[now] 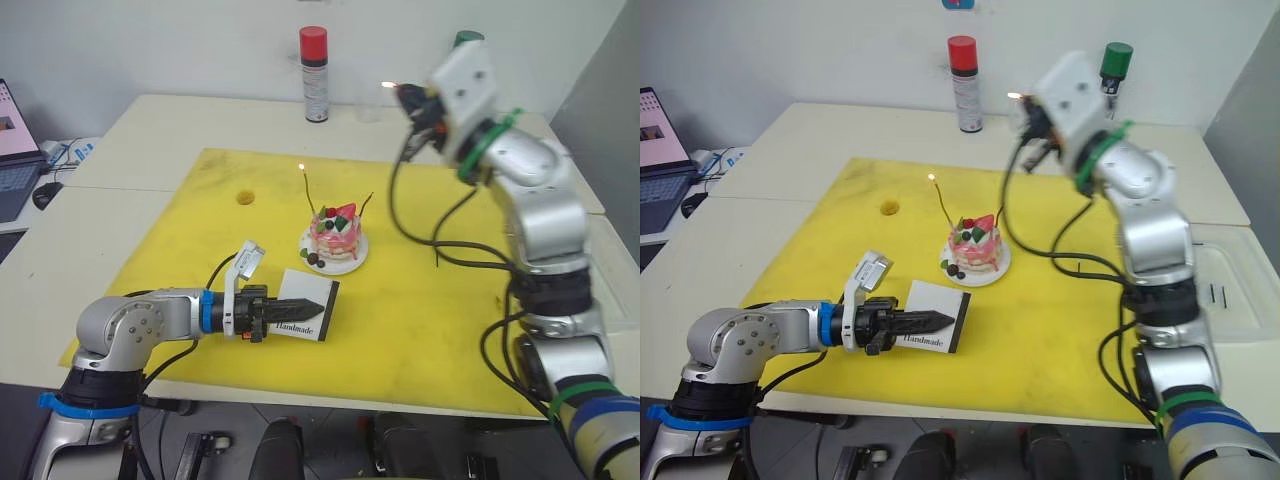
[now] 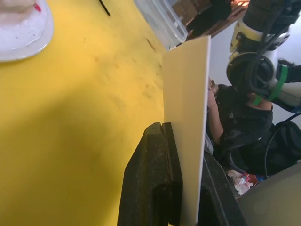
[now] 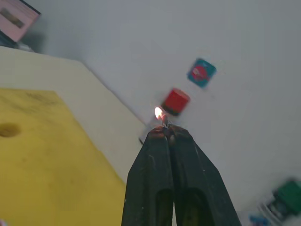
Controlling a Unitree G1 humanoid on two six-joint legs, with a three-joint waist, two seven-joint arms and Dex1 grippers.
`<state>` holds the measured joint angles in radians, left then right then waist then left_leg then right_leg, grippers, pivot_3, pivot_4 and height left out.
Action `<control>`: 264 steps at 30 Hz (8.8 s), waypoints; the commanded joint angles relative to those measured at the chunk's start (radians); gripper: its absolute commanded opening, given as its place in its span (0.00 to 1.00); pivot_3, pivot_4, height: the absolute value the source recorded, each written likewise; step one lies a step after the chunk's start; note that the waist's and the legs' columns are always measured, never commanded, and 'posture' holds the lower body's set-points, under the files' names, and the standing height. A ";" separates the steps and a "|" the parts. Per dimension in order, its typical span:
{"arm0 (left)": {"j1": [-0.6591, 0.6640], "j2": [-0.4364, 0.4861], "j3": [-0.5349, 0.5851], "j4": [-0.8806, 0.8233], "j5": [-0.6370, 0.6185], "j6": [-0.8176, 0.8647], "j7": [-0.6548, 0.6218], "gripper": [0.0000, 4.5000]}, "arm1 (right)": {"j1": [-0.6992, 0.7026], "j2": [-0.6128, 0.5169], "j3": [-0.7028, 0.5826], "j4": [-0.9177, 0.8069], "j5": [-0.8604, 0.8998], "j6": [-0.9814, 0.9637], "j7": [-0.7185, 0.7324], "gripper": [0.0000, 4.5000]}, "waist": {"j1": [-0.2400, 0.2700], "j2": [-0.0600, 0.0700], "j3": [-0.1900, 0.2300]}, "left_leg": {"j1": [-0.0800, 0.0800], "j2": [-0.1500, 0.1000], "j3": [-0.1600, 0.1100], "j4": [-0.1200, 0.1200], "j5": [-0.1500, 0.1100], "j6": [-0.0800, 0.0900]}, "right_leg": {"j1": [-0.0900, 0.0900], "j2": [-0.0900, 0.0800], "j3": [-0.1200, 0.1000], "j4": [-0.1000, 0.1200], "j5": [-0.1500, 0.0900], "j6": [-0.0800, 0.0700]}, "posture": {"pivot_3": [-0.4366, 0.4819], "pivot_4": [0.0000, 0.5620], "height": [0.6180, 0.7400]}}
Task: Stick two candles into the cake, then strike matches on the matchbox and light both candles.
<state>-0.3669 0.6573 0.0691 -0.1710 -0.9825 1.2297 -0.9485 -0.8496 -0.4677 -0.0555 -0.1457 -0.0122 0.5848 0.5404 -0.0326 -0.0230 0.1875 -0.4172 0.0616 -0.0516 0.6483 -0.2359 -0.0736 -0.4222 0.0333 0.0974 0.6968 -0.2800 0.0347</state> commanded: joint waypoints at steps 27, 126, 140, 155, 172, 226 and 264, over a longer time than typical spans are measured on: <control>0.050 -0.107 0.006 -0.018 -0.008 -0.047 0.087 0.00 | 0.336 -0.202 -0.454 0.127 0.145 0.299 -0.234 0.52 | -0.027 0.002 0.001 | 0.003 -0.001 0.002 -0.002 0.001 0.001 | 0.001 0.000 0.003 0.001 0.000 0.002 | 0.48 0.27 0.70; -0.021 0.017 -0.005 0.023 0.009 -0.003 0.016 0.00 | 0.918 -0.124 0.260 -0.458 0.221 -0.148 0.087 0.22 | -0.024 0.001 0.000 | 0.003 0.000 0.000 -0.001 0.001 0.001 | 0.001 0.001 0.001 0.000 0.000 0.002 | 0.48 0.27 0.70; -0.024 0.019 -0.001 0.020 0.010 0.005 0.017 0.00 | 0.939 -0.101 0.276 -0.354 0.189 -0.253 0.115 0.22 | -0.024 0.001 0.000 | 0.003 0.000 0.000 0.000 0.001 0.001 | 0.002 0.001 0.001 0.001 0.000 0.002 | 0.48 0.27 0.70; -0.030 0.023 -0.002 0.022 0.007 0.008 0.014 0.00 | 0.952 -0.089 0.262 -0.340 0.222 -0.277 0.135 0.01 | -0.023 0.001 0.000 | 0.004 0.000 0.000 0.001 0.001 0.001 | 0.003 0.001 0.001 0.001 0.000 0.003 | 0.48 0.27 0.70; -0.102 -0.062 -0.013 0.034 0.033 -0.055 0.031 0.00 | 0.524 -0.173 0.219 -0.614 0.415 0.143 0.138 0.01 | -0.017 0.001 0.000 | 0.003 0.000 -0.001 0.001 0.001 0.001 | 0.002 0.001 0.000 0.002 0.000 0.002 | 0.48 0.27 0.70; -0.262 -0.075 0.038 0.118 0.056 -0.130 0.008 0.00 | 0.323 -0.229 0.565 -0.470 0.164 -0.001 0.322 0.01 | -0.017 0.000 0.000 | 0.003 0.000 -0.001 0.001 0.001 0.001 | 0.002 0.001 0.000 0.002 0.000 0.002 | 0.48 0.27 0.70; 0.011 0.108 0.019 -0.088 0.004 -0.085 -0.005 0.00 | 0.123 -0.165 0.267 -0.264 0.078 -0.020 0.163 0.01 | -0.020 0.000 0.001 | 0.002 0.000 -0.001 0.000 0.001 0.001 | 0.001 0.001 -0.001 0.002 0.000 0.001 | 0.48 0.27 0.70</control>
<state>-0.3405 0.7630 0.0807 -0.2448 -0.9752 1.1636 -0.9375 -0.7025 -0.6325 0.2286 -0.3896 0.0777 0.5877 0.7162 -0.0526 -0.0230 0.1883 -0.4154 0.0620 -0.0524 0.6488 -0.2348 -0.0725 -0.4214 0.0338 0.0969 0.6986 -0.2803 0.0360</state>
